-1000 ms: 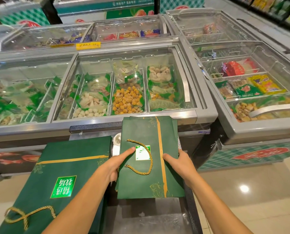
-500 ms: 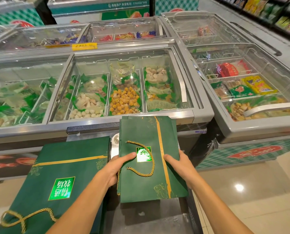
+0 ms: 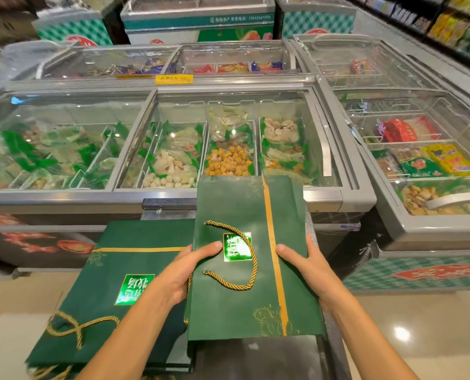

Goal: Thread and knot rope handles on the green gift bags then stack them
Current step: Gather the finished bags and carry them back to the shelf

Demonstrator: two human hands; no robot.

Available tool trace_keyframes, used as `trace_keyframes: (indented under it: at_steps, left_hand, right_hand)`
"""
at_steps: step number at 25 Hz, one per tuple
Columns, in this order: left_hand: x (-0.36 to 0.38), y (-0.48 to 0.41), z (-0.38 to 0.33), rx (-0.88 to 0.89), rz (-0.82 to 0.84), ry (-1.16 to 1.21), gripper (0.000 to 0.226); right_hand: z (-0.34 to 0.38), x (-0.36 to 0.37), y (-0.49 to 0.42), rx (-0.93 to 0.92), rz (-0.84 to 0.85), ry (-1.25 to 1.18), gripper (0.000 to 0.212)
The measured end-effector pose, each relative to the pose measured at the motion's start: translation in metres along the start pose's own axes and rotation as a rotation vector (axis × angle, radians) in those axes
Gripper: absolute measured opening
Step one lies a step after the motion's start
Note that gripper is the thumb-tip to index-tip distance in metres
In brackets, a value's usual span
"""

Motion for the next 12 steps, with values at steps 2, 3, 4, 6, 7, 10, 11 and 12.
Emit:
trace_keyframes:
  at_steps: [2, 3, 4, 6, 7, 10, 11, 12]
  left_hand:
    - [-0.013, 0.009, -0.018, 0.026, 0.006, -0.012, 0.061]
    - [-0.021, 0.015, -0.028, 0.041, 0.014, -0.012, 0.059]
    - [-0.027, 0.021, -0.039, 0.049, 0.033, -0.009, 0.055]
    - [-0.043, 0.03, -0.057, 0.052, 0.089, -0.012, 0.048]
    - [-0.054, 0.035, -0.066, 0.056, 0.119, -0.023, 0.044]
    - [-0.093, 0.045, -0.082, 0.068, 0.155, -0.04, 0.033]
    - [-0.109, 0.048, -0.085, 0.068, 0.147, -0.033, 0.032]
    - [-0.128, 0.051, -0.086, 0.063, 0.14, -0.022, 0.032]
  right_hand:
    - [0.015, 0.017, 0.013, -0.057, 0.014, -0.013, 0.055]
    - [0.023, 0.028, 0.02, -0.083, 0.016, -0.016, 0.055]
    - [0.03, 0.037, 0.027, -0.109, 0.017, -0.019, 0.053]
    - [0.044, 0.06, 0.042, -0.155, 0.023, -0.022, 0.049]
    - [0.05, 0.075, 0.048, -0.168, 0.027, -0.026, 0.048]
    - [0.055, 0.118, 0.057, -0.178, 0.033, -0.04, 0.048]
    - [0.053, 0.135, 0.058, -0.175, 0.029, -0.038, 0.048]
    - [0.049, 0.154, 0.058, -0.169, 0.027, -0.034, 0.046]
Point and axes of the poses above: each hand's wrist, its own y-axis away from the middle knuckle, its own x-axis out of the palm, z = x × y, the point moved 7 cm from there along -y, towards the middle knuckle, and after that the axes turned 13 degrees about x, right-handed, at the moved point
